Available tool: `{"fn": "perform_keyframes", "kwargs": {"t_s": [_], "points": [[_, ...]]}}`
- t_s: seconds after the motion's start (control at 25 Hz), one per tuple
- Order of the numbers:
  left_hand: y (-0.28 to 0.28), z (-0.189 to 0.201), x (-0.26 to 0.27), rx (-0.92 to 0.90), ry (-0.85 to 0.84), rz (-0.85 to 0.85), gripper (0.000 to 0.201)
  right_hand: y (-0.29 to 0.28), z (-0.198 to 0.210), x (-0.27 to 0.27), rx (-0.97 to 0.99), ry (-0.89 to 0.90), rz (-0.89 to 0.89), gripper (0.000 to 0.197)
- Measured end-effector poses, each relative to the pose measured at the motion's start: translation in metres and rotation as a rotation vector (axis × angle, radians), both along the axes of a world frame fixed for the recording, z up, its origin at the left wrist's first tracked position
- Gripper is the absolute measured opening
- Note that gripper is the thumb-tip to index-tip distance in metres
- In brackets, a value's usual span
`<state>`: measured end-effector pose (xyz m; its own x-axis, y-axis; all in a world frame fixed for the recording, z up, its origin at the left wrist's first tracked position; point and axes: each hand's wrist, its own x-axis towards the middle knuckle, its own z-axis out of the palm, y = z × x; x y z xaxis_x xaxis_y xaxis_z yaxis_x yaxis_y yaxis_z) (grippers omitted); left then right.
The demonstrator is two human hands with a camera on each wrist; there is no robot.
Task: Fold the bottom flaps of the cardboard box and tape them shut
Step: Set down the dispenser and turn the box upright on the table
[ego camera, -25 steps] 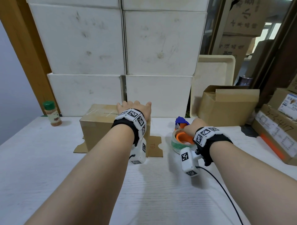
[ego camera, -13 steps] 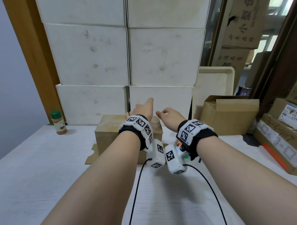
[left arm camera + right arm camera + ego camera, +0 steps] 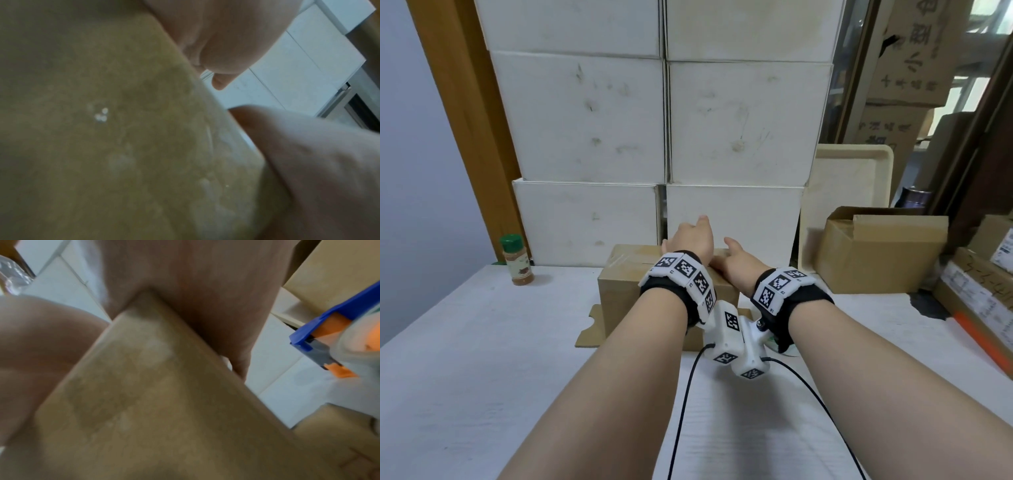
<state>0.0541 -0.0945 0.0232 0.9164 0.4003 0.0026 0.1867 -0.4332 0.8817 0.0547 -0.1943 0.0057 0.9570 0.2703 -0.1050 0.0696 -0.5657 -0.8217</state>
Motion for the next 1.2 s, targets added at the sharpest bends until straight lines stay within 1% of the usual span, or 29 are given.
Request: {"fn": "perform_keyframes", "kwargs": {"t_s": [0.08, 0.16, 0.28, 0.4, 0.52, 0.64, 0.84, 0.92, 1.04, 1.16, 1.2], "points": [[0.001, -0.002, 0.002, 0.049, -0.003, 0.002, 0.053, 0.0, -0.003, 0.003, 0.044, 0.001, -0.019, 0.074], [0.003, -0.004, 0.004, 0.041, -0.011, 0.002, 0.053, 0.0, -0.004, 0.003, 0.071, -0.002, -0.023, 0.071], [0.005, -0.006, 0.007, -0.011, -0.019, 0.015, 0.053, -0.001, -0.005, 0.006, 0.074, 0.001, -0.021, 0.069], [0.005, -0.008, 0.009, -0.094, -0.068, 0.052, 0.049, -0.004, -0.01, 0.01, 0.071, 0.02, -0.034, 0.068], [0.007, -0.009, 0.011, -0.147, -0.097, 0.06, 0.043, -0.005, -0.018, 0.013, 0.192, 0.062, -0.074, 0.071], [0.006, -0.008, 0.011, -0.164, -0.089, 0.04, 0.039, -0.005, -0.023, 0.015, 0.263, 0.096, -0.087, 0.07], [0.004, -0.008, 0.009, -0.154, -0.094, 0.026, 0.039, -0.007, -0.024, 0.012, 0.419, 0.16, -0.065, 0.061], [0.005, -0.01, 0.01, -0.166, -0.138, 0.052, 0.038, -0.004, -0.028, 0.013, 0.46, 0.207, -0.039, 0.056], [0.005, -0.01, 0.007, -0.187, -0.176, 0.096, 0.037, -0.001, -0.033, 0.014, 0.544, 0.258, -0.061, 0.053], [0.003, -0.007, 0.005, -0.19, -0.192, 0.105, 0.036, 0.0, -0.037, 0.013, 0.602, 0.308, -0.039, 0.064], [0.002, -0.007, 0.004, -0.186, -0.203, 0.11, 0.035, 0.0, -0.038, 0.014, 0.611, 0.312, -0.034, 0.066]]}}
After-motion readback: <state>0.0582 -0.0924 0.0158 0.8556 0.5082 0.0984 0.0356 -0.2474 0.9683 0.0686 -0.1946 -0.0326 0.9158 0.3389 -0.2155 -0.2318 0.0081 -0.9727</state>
